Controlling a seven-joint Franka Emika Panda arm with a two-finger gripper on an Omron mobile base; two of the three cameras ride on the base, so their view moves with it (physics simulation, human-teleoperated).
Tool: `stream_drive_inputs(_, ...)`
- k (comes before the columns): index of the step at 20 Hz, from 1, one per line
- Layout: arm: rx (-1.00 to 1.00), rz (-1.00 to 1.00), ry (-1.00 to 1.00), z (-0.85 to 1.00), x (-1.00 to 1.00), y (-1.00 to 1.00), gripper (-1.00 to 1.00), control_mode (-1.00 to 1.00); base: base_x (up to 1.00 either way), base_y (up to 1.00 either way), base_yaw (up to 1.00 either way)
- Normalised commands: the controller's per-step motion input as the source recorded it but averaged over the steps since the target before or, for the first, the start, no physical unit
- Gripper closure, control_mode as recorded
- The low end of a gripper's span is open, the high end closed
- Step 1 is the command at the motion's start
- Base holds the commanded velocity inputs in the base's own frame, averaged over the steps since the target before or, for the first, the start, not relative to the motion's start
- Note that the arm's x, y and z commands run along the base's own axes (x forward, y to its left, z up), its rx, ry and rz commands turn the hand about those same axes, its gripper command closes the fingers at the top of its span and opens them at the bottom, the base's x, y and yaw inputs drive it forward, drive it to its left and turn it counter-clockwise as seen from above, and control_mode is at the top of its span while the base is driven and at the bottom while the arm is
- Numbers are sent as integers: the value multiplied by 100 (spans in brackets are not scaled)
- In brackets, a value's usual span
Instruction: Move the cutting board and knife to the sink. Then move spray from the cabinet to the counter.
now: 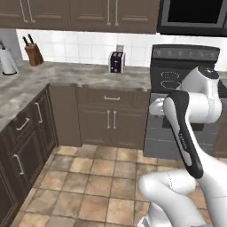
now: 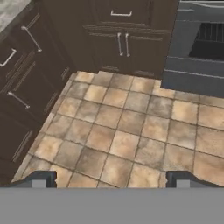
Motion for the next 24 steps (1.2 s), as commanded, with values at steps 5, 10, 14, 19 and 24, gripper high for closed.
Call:
stream_drive_inputs(5, 0, 0, 0, 0, 0, 0, -100, 100, 0, -6, -97)
stream_drive_inputs(10, 0, 0, 0, 0, 0, 0, -100, 100, 0, -65, -58)
stream_drive_inputs(14, 0, 0, 0, 0, 0, 0, -100, 100, 23, -64, -16)
stream_drive_inputs(19, 0, 0, 0, 0, 0, 0, -100, 100, 100, -54, 0)
stream_drive_inputs(24, 0, 0, 0, 0, 0, 0, -100, 100, 100, -90, 6)
